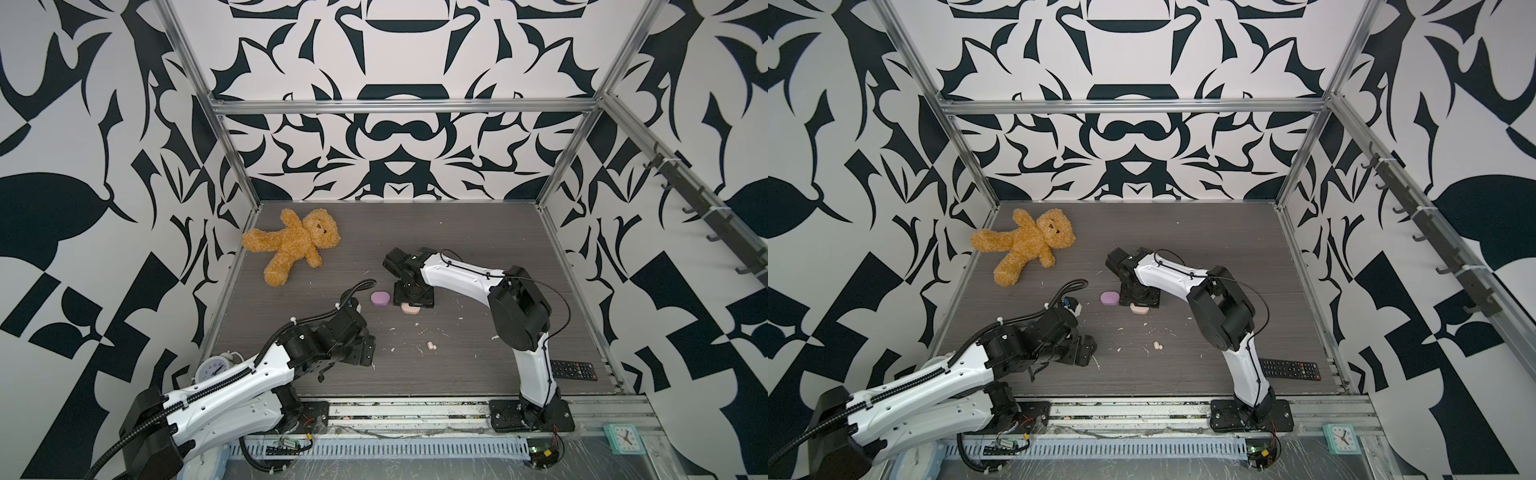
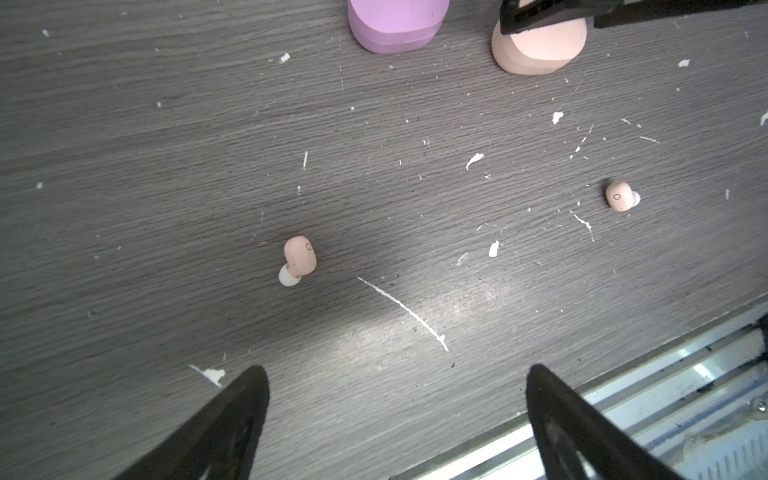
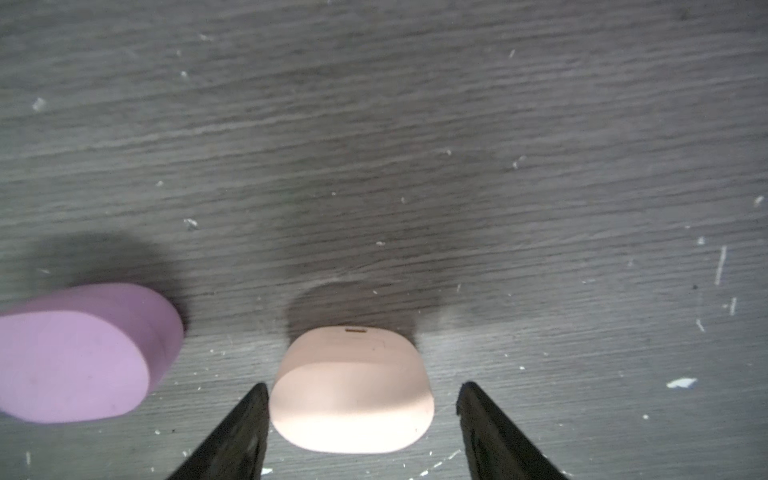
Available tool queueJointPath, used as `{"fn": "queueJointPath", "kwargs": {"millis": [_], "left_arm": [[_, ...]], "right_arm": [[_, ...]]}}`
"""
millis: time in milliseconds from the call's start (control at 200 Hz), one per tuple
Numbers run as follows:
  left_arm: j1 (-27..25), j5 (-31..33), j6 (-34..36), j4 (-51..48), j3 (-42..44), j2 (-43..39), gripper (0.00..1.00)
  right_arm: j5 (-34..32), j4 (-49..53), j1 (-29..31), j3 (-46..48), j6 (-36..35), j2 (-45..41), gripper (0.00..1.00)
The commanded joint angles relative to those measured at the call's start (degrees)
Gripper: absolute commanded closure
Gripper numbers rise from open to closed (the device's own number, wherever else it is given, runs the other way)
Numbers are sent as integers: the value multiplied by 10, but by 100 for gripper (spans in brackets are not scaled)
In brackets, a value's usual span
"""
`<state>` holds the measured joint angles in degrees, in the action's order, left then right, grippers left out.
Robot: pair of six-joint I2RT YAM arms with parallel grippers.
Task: Insert the wireless bluetooth earbuds into the charging case
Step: 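Close the right gripper around the pale pink case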
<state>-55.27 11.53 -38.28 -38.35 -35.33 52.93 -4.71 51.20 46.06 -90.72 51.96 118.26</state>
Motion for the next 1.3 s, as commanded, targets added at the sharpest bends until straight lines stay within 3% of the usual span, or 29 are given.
{"fn": "queueJointPath", "kwargs": {"millis": [0, 980, 1295], "left_arm": [[-2, -1, 2, 1, -7, 4, 1], [-2, -2, 5, 5, -7, 8, 1], [-2, -3, 5, 4, -8, 11, 1]], "right_arm": [[1, 3, 0, -13, -2, -5, 27], [8, -13, -1, 4, -2, 0, 37], [10, -14, -1, 7, -2, 2, 32]]}}
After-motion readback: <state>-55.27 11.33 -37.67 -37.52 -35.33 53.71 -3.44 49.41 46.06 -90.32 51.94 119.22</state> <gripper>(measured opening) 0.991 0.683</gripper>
